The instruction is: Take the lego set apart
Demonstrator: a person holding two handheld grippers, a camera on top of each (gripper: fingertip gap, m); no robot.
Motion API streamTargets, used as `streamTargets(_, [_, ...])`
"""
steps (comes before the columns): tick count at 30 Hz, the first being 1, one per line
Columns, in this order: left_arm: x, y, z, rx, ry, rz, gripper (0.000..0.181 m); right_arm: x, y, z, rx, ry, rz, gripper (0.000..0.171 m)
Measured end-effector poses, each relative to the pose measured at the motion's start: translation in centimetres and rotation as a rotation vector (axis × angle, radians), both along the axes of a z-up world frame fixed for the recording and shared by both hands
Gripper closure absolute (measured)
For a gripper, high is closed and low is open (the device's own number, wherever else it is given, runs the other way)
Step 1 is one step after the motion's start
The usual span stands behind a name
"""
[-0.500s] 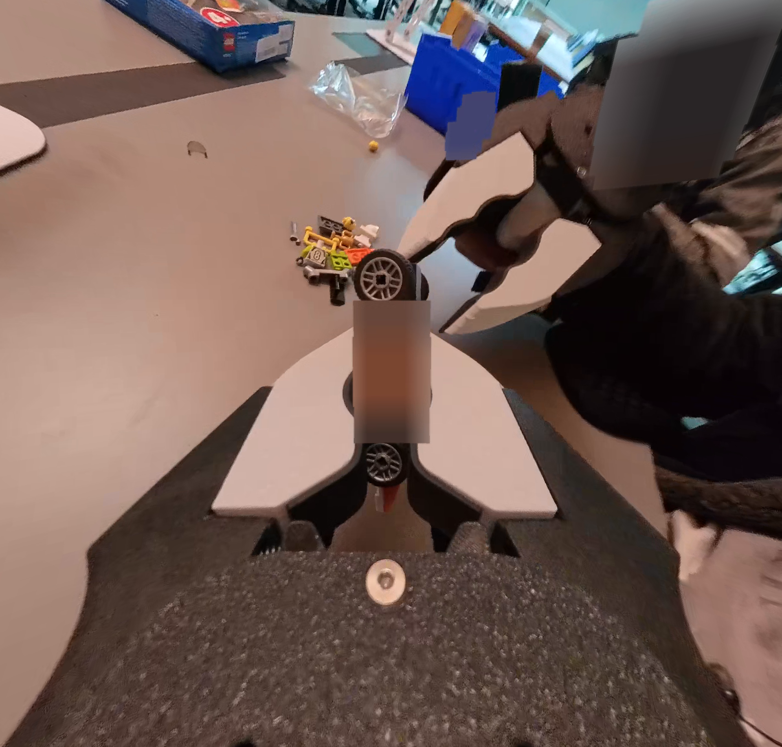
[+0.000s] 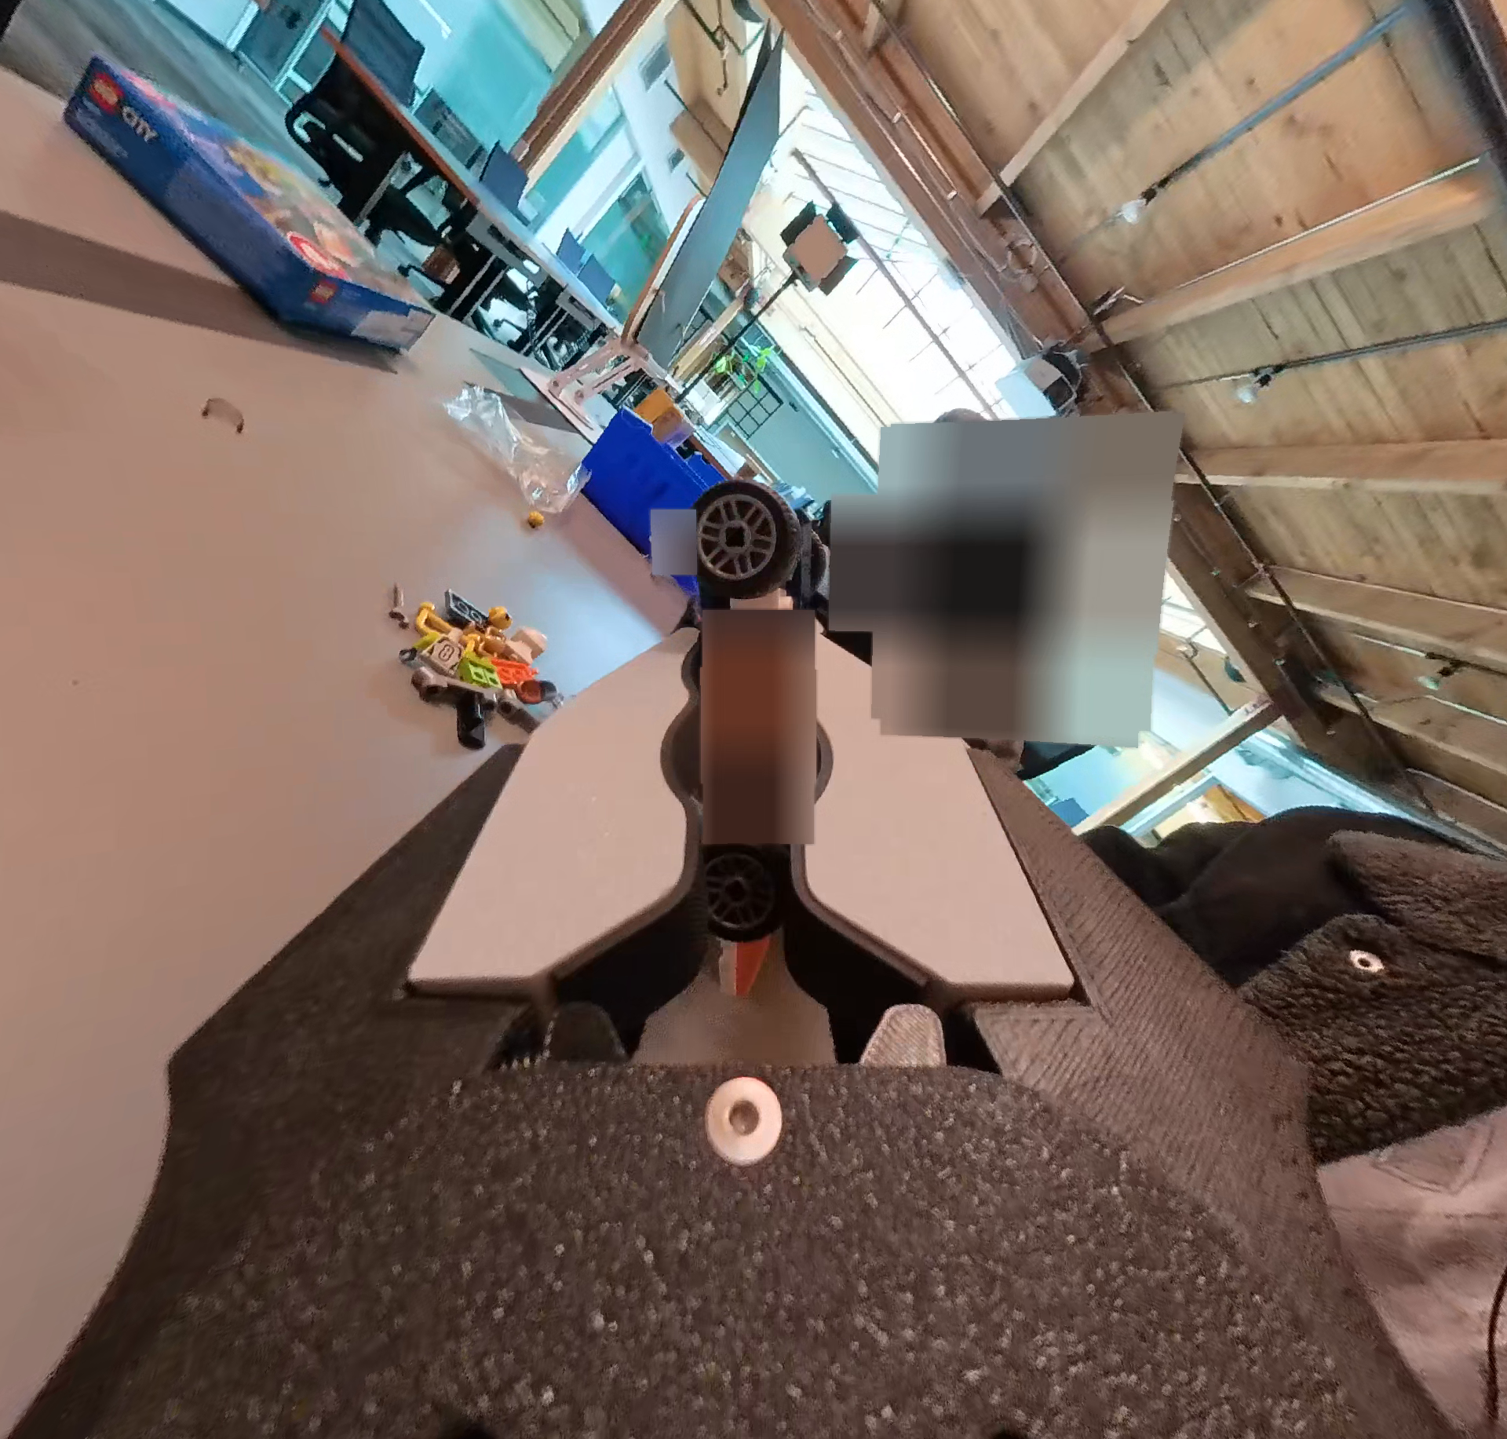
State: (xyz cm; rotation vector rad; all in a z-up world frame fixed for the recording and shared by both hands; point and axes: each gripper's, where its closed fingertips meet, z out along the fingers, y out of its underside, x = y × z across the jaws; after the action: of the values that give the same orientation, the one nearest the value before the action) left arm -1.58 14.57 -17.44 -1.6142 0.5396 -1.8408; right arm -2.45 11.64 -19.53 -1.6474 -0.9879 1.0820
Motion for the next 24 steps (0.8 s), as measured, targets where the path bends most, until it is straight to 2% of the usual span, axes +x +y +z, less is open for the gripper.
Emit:
streamTargets(4, [0.1,-0.4,0.5,0.055,-0.012,0.006,0.165,-0.1,0.4,1.3,-0.063,0.114,-0.026,0.132])
streamTargets(7, [0.3,-0.6,0.7,0.093,-0.006,0.011,0.165,0.6,1.1,1.9,-0.092,0.154,-0.069,0.149])
streamTargets(15, [0.9,-1.3,0.3,0.354,0.149,0.068,0.167,0.7,1.0,2.1,-0.08,0.159,-0.068,0.152])
streamTargets(24, [0.8,-1.2,0.4,0.473,0.241,0.116,0.167,0.8,1.1,2.0,0.021,0.081,-0.086,0.153])
